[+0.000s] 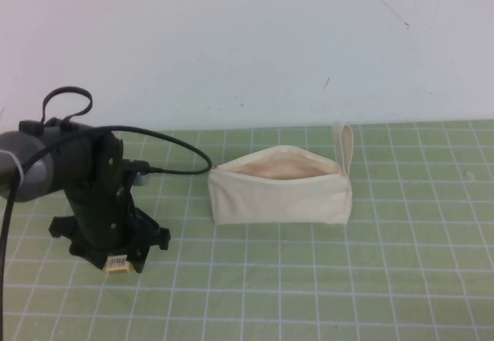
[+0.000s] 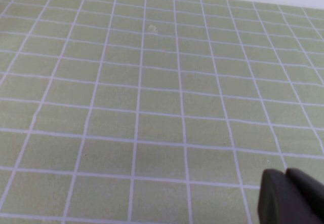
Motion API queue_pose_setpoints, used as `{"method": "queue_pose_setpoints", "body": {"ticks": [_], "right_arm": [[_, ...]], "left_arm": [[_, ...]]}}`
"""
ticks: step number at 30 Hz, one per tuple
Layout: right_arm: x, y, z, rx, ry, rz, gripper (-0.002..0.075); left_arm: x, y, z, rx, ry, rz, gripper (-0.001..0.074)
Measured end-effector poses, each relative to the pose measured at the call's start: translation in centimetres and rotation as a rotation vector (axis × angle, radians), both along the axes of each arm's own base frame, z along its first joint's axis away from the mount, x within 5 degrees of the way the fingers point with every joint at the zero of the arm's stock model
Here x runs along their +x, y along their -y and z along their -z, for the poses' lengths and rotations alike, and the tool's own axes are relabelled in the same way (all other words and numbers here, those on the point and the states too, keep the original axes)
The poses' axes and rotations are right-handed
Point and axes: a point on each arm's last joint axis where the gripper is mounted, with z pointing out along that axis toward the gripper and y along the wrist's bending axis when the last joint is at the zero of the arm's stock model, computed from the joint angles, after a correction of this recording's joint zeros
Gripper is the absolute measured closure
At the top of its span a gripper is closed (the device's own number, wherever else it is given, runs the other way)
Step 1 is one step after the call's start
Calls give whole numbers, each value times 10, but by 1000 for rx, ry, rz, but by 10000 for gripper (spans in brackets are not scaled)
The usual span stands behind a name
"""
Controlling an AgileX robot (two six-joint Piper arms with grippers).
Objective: Put eraser into pencil case
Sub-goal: Pick up the eraser from the table
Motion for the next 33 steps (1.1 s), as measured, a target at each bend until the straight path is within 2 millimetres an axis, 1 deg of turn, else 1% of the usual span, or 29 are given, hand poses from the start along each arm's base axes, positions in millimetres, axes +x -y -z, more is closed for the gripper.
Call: {"method": "queue_pose_setpoints", "body": {"ticks": [5,10,14,18,21,26,29,31,33], "right_arm": [[0,0,0,0,0,0,727],[0,0,0,0,0,0,727],[0,0,0,0,0,0,727],[0,0,0,0,0,0,727],[0,0,0,0,0,0,727],[0,0,0,0,0,0,727],[0,0,0,0,0,0,727],[0,0,0,0,0,0,727],[0,0,0,0,0,0,727]], "left_arm": [[7,1,-12,8,18,4,303],[10,0,-13,-2,34,-4,303],[13,-14,-14,-33,28,-65,303],[15,-24,-13,-76,12,-85,303],[16,-23,-9,-103,-3,-82,303],[17,-20,8,-126,-55,-87,303],[17,-20,12,-122,-69,-81,305],[17,-20,12,-121,-71,-74,328],[17,-20,12,-117,-70,-67,377]]}}
